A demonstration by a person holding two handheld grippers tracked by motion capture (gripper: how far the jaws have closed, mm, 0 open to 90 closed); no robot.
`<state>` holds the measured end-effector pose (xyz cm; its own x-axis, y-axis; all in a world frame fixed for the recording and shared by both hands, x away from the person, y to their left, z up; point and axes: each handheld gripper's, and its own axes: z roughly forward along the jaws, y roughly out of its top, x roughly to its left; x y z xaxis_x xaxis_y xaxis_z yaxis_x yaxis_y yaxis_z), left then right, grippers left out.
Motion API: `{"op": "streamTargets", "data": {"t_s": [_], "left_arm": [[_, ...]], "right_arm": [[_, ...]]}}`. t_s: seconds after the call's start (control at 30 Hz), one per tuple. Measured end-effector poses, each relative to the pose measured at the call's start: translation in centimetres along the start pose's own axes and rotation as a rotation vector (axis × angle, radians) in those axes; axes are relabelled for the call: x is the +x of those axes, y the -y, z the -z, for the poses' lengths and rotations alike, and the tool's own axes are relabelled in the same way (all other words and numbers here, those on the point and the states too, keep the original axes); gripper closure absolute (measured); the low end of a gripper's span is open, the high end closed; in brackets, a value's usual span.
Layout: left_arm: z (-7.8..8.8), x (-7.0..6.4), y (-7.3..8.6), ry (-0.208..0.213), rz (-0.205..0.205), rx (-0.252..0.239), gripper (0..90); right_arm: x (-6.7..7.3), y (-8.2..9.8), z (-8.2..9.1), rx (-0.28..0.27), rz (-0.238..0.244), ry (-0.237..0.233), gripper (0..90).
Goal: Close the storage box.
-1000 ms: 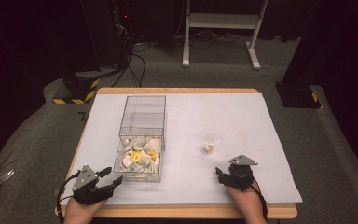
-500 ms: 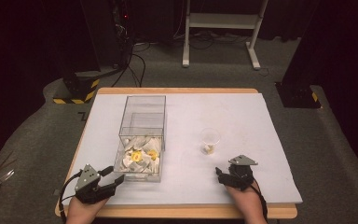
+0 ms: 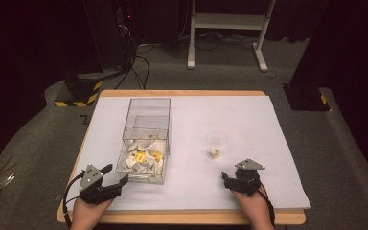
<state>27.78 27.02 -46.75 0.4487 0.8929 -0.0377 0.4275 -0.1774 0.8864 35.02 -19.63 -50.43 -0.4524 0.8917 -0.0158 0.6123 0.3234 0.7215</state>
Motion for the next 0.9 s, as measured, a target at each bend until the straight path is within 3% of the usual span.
{"op": "streamTargets", "data": {"t_s": [0.37, 0.9], "left_arm": [[-1.4, 0.8, -0.4, -0.035, 0.006, 0.0, 15.1], [-3.3, 1.3, -1.6, -0.055, 0.009, -0.001, 15.0]], "right_arm": [[0.0, 0.0, 0.0, 0.0, 0.001, 0.0, 25.7], [0.0, 0.0, 0.0, 0.0, 0.0, -0.001, 25.7]]}}
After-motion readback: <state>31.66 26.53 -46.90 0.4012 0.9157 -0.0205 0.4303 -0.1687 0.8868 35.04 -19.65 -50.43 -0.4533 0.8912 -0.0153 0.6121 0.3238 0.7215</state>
